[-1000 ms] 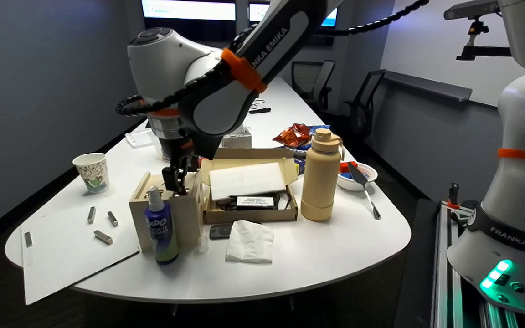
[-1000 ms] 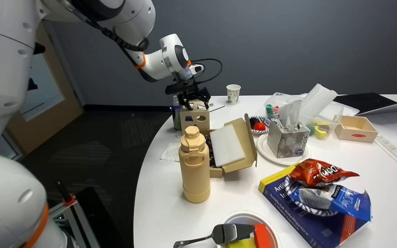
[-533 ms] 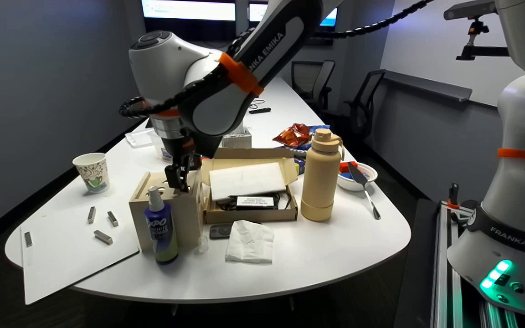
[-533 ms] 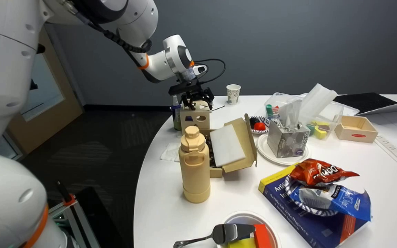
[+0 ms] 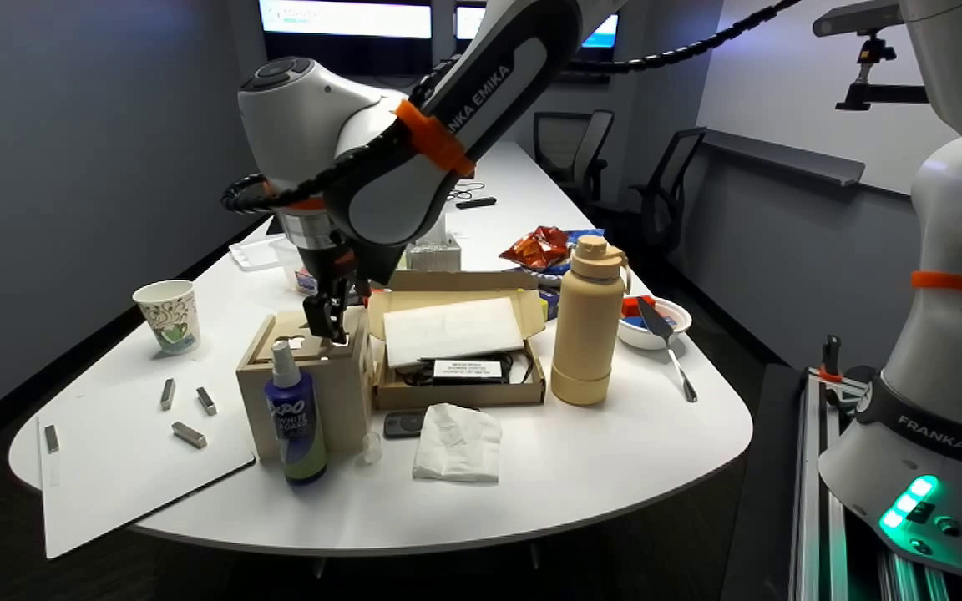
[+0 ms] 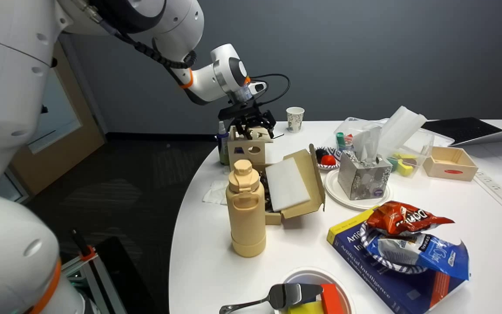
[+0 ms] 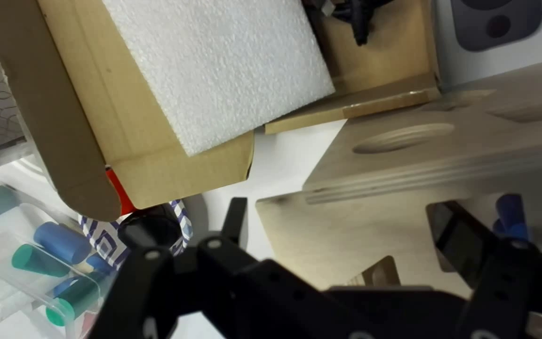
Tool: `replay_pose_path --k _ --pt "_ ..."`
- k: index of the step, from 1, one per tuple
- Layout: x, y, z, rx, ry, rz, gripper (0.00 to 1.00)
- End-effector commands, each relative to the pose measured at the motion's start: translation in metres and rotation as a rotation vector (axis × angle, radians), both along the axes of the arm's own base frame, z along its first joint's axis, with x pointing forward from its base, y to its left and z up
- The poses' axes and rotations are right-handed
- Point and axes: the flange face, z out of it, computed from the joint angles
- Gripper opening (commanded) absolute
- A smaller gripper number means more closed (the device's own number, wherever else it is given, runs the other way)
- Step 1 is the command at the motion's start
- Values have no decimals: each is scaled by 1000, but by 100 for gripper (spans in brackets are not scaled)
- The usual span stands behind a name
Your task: Slide the lid of the shape sorter open
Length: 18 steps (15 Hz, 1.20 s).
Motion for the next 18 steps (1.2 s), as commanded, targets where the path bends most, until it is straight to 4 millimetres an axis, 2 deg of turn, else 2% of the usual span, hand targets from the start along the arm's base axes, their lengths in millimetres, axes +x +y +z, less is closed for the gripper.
replay_pose_path --k 1,18 --pt "12 -2 1 -21 -8 -17 100" --pt "29 -18 12 -29 -26 -55 100"
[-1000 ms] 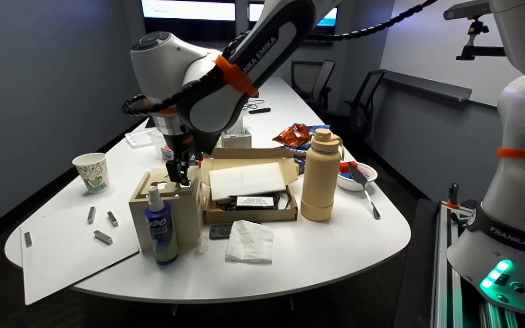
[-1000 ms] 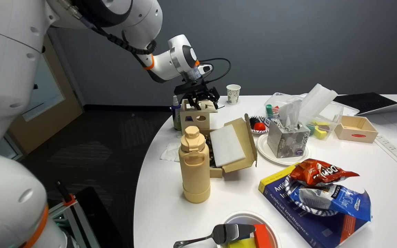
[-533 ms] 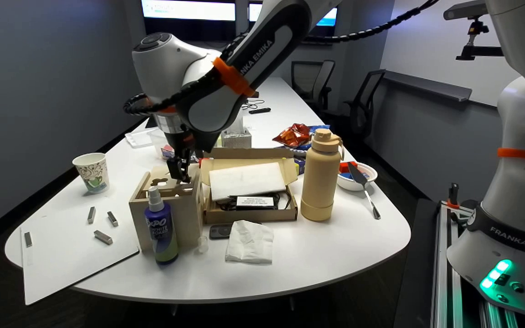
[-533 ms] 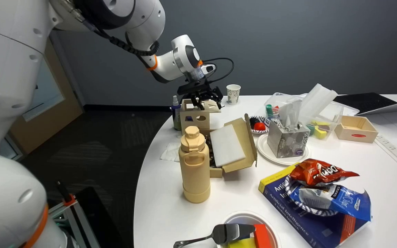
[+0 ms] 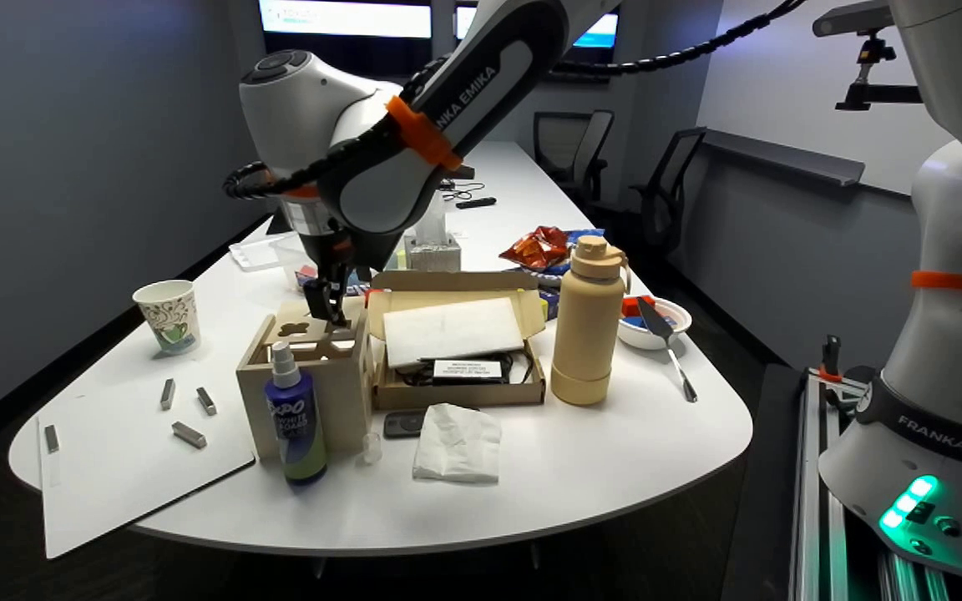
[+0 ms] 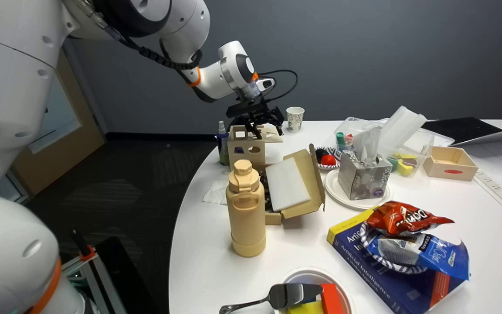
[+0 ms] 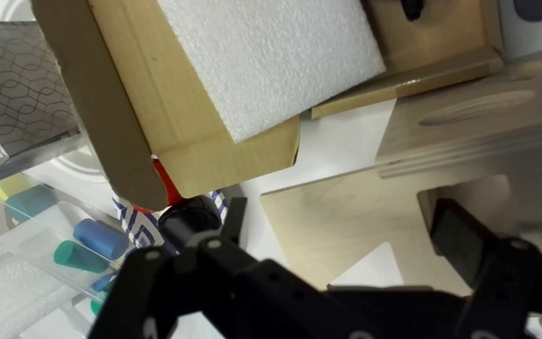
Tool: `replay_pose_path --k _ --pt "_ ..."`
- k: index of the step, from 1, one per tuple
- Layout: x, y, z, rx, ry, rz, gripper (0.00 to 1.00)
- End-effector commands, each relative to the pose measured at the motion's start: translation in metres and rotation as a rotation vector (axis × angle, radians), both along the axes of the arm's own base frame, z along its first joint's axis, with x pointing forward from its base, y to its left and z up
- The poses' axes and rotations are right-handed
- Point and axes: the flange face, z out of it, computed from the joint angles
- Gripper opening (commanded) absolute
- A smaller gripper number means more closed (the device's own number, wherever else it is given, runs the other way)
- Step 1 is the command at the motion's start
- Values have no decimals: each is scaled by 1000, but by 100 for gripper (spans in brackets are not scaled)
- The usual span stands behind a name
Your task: Slide the lid of the shape sorter open
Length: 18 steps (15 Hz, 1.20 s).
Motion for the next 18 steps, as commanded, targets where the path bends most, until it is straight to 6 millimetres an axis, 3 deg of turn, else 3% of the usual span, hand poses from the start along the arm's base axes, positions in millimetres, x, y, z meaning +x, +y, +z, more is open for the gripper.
replay_pose_path --k 1,12,18 --pt "7 0 3 -11 -2 -15 100" --pt "12 -10 6 -35 -12 -40 100" --pt "7 -1 32 3 -37 -57 100"
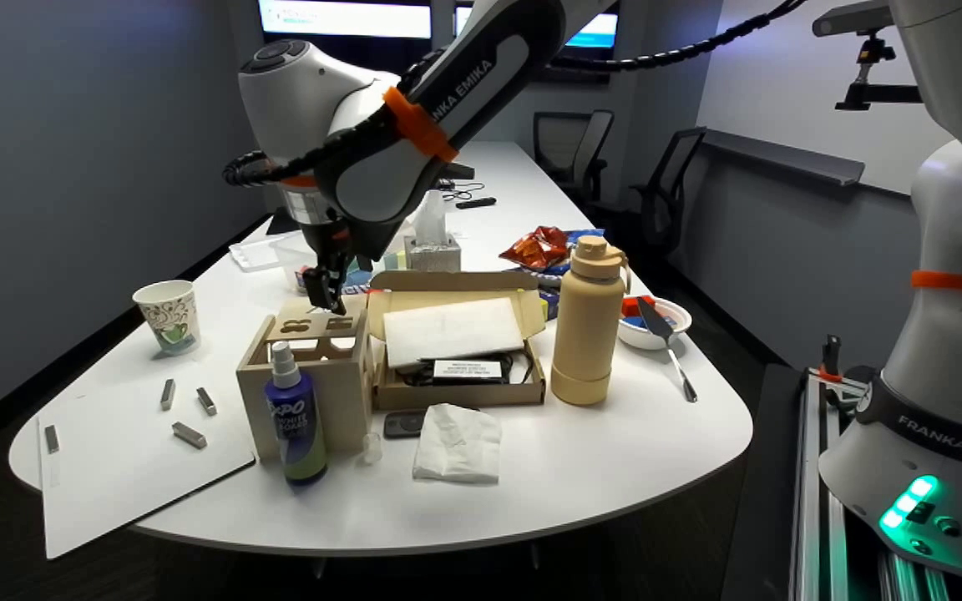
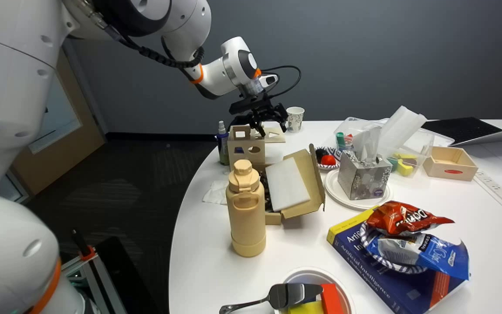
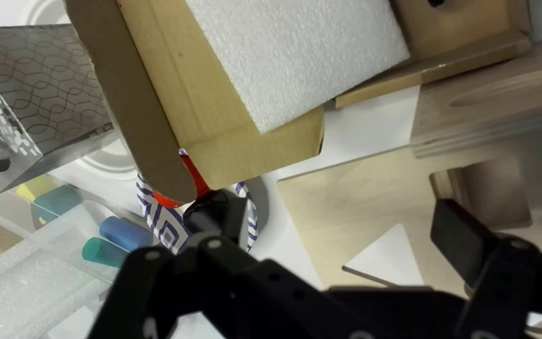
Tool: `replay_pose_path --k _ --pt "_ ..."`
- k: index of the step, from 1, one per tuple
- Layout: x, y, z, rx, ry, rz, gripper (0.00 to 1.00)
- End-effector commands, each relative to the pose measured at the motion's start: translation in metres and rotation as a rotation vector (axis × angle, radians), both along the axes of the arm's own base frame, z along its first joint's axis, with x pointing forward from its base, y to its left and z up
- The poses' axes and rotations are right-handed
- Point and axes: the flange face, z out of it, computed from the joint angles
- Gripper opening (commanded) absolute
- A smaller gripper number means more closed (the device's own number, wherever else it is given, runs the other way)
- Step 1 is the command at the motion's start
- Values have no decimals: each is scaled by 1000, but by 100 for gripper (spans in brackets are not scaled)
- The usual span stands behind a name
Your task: Slide the lid of the shape sorter open
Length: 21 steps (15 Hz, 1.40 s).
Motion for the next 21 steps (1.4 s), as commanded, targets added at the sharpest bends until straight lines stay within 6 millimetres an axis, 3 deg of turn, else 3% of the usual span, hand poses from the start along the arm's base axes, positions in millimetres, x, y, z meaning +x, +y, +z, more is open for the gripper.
replay_pose_path --k 1,5,10,17,21 --pt "-3 7 27 36 -15 -24 100" --pt "-19 12 65 166 -2 -14 100" --pt "-54 8 106 290 28 -33 100" --pt "-119 -23 121 381 26 -71 100" --pt "-146 -38 126 412 -25 -61 100"
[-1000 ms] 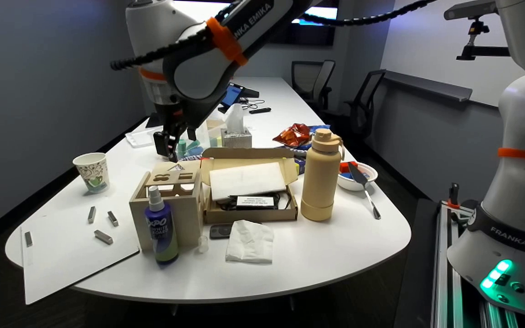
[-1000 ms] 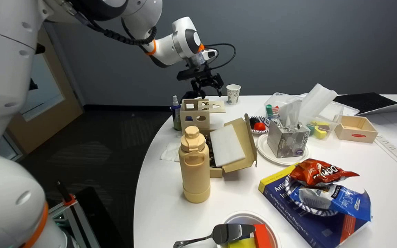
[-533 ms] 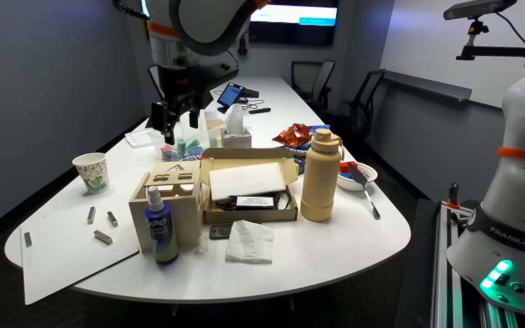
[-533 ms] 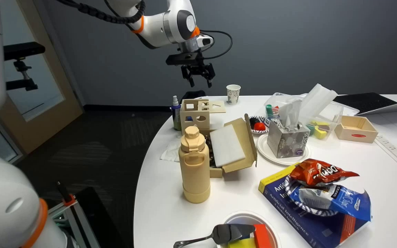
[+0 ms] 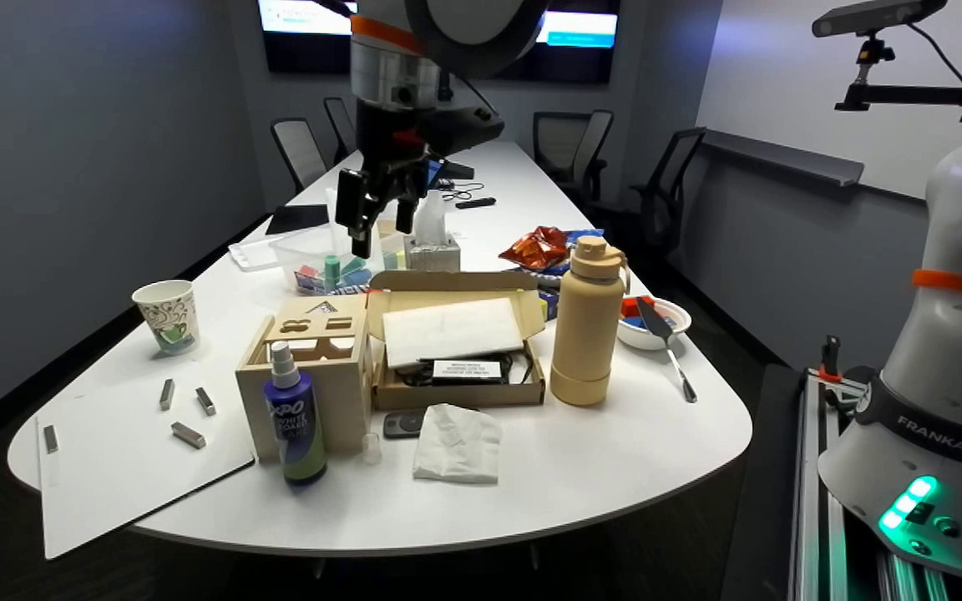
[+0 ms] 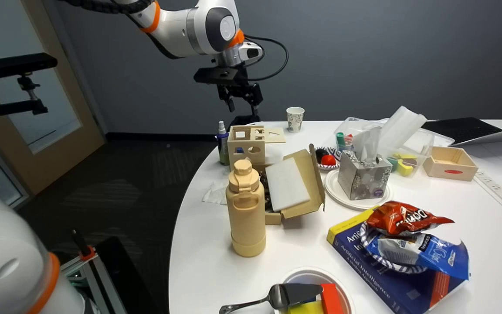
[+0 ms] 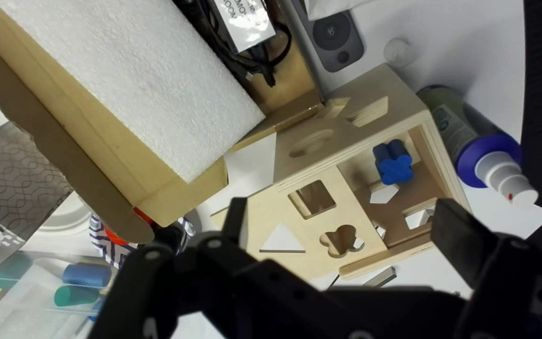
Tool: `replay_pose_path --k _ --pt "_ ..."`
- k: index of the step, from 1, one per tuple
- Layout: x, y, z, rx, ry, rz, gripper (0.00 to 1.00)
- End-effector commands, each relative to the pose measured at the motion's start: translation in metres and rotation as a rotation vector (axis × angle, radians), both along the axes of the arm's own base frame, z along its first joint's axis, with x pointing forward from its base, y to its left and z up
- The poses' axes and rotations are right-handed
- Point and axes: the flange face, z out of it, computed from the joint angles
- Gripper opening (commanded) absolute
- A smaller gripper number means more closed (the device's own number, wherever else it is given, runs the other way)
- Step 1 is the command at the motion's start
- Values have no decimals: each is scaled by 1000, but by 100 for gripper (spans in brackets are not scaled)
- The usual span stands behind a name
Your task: Slide the lid of the shape sorter open
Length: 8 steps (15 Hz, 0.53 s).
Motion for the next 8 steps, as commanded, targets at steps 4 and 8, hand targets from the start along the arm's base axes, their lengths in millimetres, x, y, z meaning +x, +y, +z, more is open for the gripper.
replay_pose_path --k 4,8 --pt "-49 -26 13 53 -70 -1 100" --pt "-55 -40 13 59 -62 -37 100"
